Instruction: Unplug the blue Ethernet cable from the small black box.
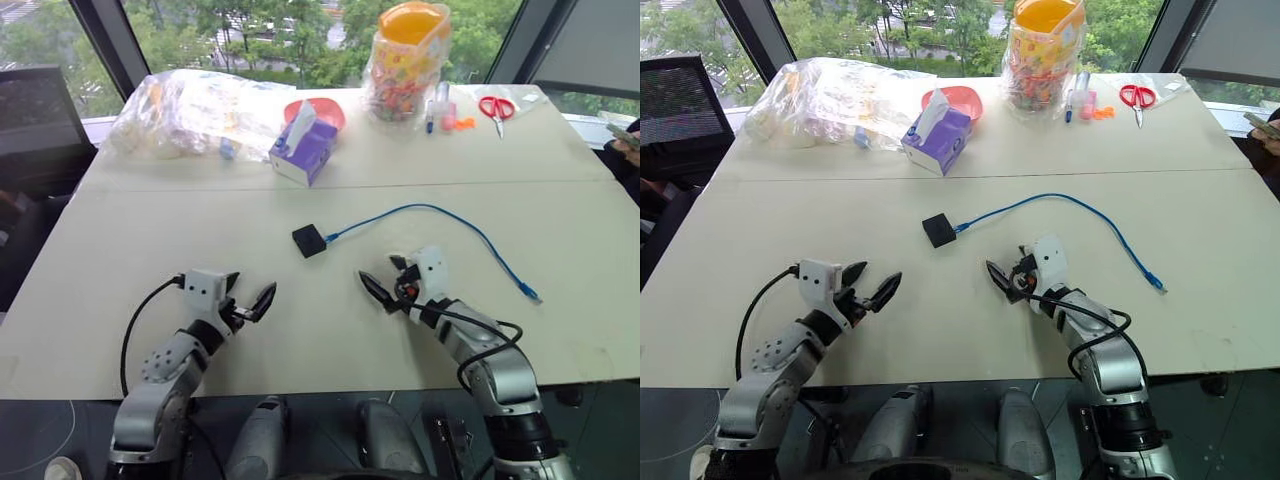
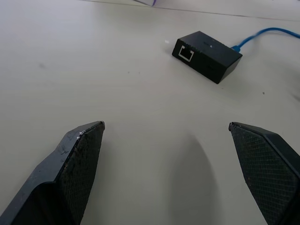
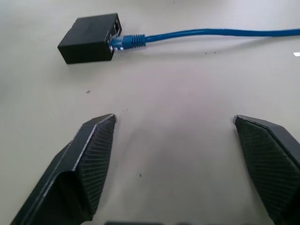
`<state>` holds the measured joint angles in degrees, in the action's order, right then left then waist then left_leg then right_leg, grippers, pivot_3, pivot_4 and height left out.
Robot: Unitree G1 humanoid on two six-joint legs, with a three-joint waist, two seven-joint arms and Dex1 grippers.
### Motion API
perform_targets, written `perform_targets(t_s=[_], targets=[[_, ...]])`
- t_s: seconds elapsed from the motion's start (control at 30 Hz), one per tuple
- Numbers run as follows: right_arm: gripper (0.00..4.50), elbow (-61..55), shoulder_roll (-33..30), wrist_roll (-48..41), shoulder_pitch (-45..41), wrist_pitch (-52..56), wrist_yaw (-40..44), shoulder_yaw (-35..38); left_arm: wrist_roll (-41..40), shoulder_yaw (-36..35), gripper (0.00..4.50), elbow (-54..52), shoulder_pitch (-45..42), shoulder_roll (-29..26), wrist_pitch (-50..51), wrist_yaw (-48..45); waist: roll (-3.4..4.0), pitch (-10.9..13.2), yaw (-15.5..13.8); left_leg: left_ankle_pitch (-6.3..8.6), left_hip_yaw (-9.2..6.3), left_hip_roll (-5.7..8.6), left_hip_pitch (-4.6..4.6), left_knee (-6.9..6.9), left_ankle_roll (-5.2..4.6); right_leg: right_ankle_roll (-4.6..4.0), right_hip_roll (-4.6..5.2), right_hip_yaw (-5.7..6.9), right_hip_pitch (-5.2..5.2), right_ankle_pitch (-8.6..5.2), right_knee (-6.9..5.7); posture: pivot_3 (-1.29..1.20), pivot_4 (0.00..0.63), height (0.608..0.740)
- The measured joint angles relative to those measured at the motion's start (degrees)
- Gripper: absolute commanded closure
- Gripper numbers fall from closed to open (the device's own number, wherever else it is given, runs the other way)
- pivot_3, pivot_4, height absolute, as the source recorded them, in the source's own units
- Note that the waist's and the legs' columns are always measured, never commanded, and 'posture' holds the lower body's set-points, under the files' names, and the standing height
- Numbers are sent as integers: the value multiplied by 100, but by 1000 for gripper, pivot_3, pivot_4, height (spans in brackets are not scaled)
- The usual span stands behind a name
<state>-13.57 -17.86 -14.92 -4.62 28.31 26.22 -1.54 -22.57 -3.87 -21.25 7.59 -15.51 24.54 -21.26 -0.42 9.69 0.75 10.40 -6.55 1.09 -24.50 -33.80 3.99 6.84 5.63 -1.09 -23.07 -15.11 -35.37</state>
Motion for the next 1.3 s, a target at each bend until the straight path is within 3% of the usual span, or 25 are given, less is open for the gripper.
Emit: perform_targets(t_s=[0.27, 0.43, 0.7, 0.87, 1.03, 1.3], targets=[[353, -244, -293, -186, -24, 212, 339, -14, -198, -22, 44, -28, -106, -6, 183, -17, 0, 3, -7, 0, 1, 0, -3, -1, -1, 0, 0, 0, 0, 0, 1, 0, 150, 726], [353, -410, -953, -372, -257, 346, 1057, -94, -411, -33, 44, -75, -116, -163, 383, -210, 1, 10, -3, -1, 3, 0, -3, -3, -2, 1, -1, 0, -1, 0, -1, 0, 150, 726], [353, -163, -1794, -594, -1685, 751, 2114, -309, -884, -106, 44, -327, -221, -562, 880, -550, -2, 39, -6, -2, 2, 0, -3, -8, -3, 0, -1, 2, 0, 0, -3, 0, 150, 726], [353, 983, -1934, -220, -2830, 437, 2818, -933, -1054, -169, 44, -328, -423, -1084, 1091, -942, 3, 57, 16, -3, 7, 1, -9, -9, -3, 0, -1, -1, -5, 1, -3, 0, 150, 726], [353, 2704, -1891, 853, -4200, -896, 3576, -1867, -1176, -346, 44, -289, -636, -1367, 1222, -1137, 6, 63, 30, -3, 7, 0, -8, -5, -3, 3, -4, 0, -10, 2, -11, 0, 150, 726], [353, 6247, -764, 2270, -6260, -3256, 4343, -2873, -1268, -594, 44, -305, -777, -1499, 1280, -1108, 4, 96, 75, -11, 7, 1, -1, -6, 8, 24, -6, -3, -24, 8, -61, 0, 150, 726]])
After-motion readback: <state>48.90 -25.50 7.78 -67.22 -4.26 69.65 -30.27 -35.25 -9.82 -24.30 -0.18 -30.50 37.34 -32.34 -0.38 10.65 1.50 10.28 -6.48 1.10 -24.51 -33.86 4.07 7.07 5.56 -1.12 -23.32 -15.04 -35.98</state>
